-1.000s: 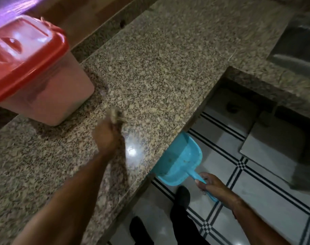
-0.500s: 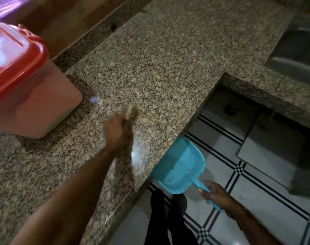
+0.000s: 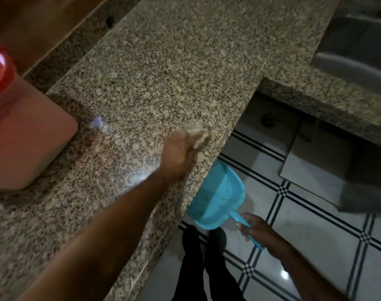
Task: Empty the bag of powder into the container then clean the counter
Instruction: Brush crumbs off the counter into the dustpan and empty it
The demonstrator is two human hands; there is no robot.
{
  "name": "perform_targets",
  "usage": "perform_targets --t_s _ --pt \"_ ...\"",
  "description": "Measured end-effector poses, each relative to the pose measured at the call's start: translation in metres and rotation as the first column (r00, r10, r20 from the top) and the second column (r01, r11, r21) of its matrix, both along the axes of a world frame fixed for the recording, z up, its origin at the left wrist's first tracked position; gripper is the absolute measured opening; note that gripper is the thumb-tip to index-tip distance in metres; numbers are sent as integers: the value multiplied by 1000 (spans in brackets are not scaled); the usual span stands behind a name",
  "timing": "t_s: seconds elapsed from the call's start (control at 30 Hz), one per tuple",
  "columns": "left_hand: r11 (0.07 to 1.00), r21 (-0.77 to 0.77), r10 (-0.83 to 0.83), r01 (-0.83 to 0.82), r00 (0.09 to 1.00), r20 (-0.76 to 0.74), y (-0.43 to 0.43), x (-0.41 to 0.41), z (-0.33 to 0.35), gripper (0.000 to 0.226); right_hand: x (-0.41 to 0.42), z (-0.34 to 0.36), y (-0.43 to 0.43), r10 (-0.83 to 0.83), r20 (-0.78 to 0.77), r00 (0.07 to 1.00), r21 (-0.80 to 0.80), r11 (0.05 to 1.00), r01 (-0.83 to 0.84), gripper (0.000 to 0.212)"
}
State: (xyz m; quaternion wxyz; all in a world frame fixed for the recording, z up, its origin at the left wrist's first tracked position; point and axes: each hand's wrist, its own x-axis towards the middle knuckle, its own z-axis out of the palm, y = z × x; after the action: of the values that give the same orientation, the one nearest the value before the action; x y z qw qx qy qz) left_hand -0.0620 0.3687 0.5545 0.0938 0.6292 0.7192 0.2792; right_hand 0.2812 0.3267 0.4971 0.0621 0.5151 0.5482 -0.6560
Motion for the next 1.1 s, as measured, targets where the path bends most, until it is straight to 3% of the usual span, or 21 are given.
perform_targets --t_s 0.13,0.27,0.47,0.57,0.7,0.83,0.97,1.03,1.1 --pt "984 -113 -145 140 989 -40 -47 12 -6 56 1 3 -7 -39 18 999 13 999 38 15" --pt "973 -128 -195 190 980 -27 -99 6 -4 51 6 8 -22 -58 23 998 29 998 57 18" --pt "978 -203 -35 37 999 17 -200 16 2 56 18 9 -50 27 -19 999 12 1000 -27 12" --pt "965 -253 78 -72 997 16 -261 26 4 47 27 12 -65 68 -54 996 22 998 -67 11" --pt "921 -300 253 -249 967 -28 -335 49 19 47 43 13 -87 127 -81 988 51 991 -124 9" --pt "871 -356 323 -339 941 -104 -353 62 38 54 54 15 -104 171 -99 980 70 984 -164 18" --pt "780 -192 612 -595 790 39 -373 56 50 40 52 19 -114 226 -132 965 75 973 -217 24" --pt "653 -145 752 -744 659 5 -394 59 60 37 49 20 -120 251 -147 957 79 967 -242 28" --pt "510 -163 837 -845 531 -132 -430 58 55 34 48 22 -127 263 -151 953 74 964 -254 26"
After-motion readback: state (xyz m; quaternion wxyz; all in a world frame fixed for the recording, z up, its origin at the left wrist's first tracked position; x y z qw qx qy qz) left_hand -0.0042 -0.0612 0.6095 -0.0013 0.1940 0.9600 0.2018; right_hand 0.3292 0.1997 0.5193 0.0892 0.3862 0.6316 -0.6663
